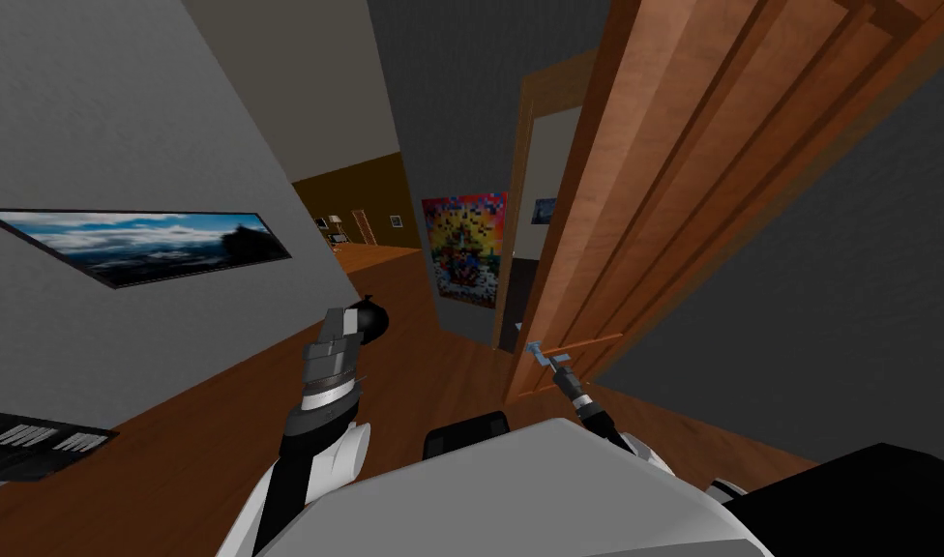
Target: Pull the door open
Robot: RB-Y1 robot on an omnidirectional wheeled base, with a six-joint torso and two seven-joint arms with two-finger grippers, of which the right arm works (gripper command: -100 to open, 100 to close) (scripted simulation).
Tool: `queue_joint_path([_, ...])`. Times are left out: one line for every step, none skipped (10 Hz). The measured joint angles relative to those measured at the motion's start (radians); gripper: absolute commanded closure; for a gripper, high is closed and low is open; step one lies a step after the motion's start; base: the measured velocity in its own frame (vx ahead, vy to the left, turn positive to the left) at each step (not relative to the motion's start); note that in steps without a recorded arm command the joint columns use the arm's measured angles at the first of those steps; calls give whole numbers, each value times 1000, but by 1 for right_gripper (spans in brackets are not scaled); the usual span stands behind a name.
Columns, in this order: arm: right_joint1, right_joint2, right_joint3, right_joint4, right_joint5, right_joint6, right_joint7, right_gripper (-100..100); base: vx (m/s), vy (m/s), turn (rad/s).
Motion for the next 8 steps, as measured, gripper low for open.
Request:
queue_joint_path([4,-3,2,1,-1,-6,-1,100,-218,-64,248])
queue_joint_path([0,-7,4,17,-3,-23,-5,100,-216,-37,197])
queue_joint_path([5,-14,6,16,-5,-34,-8,100,-230,-74,168])
queue_joint_path([14,-18,10,11,-6,-39,-11,100,-228,-98,185])
queue_joint_path([27,-21,15,2,-7,-42,-12,100,-155,-62,63])
queue_joint_path([21,-18,21,23,-4,-56,-15,100,-168,-54,167])
queue_joint_path([20,-20,25,43,-5,-74,-19,100,-222,-60,200])
queue_joint_path([21,-24,28,52,-6,-90,-23,100,-223,-63,154])
